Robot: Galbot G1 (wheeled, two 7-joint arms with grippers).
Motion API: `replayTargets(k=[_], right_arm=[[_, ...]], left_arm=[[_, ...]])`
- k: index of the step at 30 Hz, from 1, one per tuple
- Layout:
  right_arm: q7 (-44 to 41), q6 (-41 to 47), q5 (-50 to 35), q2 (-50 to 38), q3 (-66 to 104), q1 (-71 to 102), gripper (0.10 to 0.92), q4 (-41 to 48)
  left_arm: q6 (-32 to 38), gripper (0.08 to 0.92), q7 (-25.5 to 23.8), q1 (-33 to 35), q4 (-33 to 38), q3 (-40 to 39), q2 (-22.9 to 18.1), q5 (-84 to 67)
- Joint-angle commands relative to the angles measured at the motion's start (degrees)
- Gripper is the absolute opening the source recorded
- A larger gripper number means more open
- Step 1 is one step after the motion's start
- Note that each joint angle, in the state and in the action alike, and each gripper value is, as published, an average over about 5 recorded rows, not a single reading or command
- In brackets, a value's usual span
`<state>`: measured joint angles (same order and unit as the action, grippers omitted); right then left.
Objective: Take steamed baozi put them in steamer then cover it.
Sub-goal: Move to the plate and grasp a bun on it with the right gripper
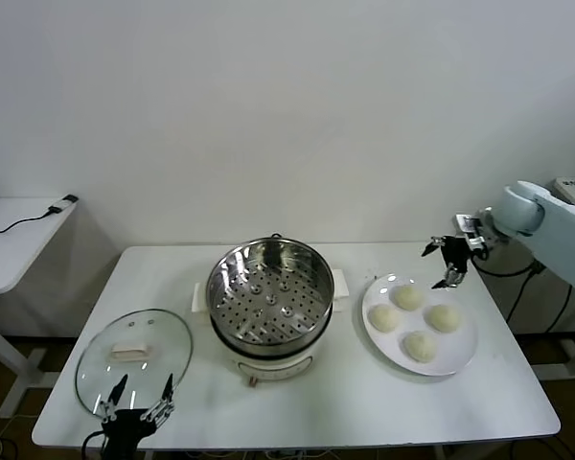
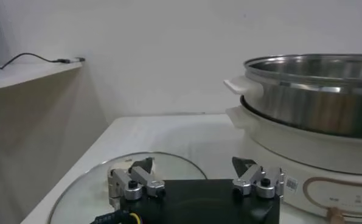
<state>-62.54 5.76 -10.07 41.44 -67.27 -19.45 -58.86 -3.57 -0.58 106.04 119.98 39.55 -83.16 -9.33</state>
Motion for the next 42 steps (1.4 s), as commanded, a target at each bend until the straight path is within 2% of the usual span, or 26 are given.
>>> replayTargets(k=[1, 16, 27, 37, 42], right_arm=[[-0.4, 2.9, 1.0, 8.4, -5.2, 3.5, 0.823, 10.6], [1.7, -1.2, 5.2, 21.0, 9.4, 11.7, 0.823, 28.8], [1.2, -1.0, 7.9, 22.7, 9.7, 12.4, 0.822, 31.1], [0.7, -0.1, 9.0, 22.3, 9.3, 11.6, 0.731, 30.3], [0.1, 0.5, 5.6, 20.5, 5.7, 7.7, 0.707, 25.8]], left_arm=[[-0.1, 0.823, -0.1, 0.0, 0.1, 0.0, -0.3, 0.2], [-0.2, 0.823, -0.2, 0.0, -0.1, -0.8, -1.7, 1.7], [0.2, 0.823, -0.1, 0.6, -0.5, -0.9, -1.6, 1.4], [0.2, 0.823, -0.1, 0.7, -0.3, -1.3, -1.6, 1.5], [0.1, 0.823, -0.1, 0.8, 0.2, -1.2, -1.5, 1.5]])
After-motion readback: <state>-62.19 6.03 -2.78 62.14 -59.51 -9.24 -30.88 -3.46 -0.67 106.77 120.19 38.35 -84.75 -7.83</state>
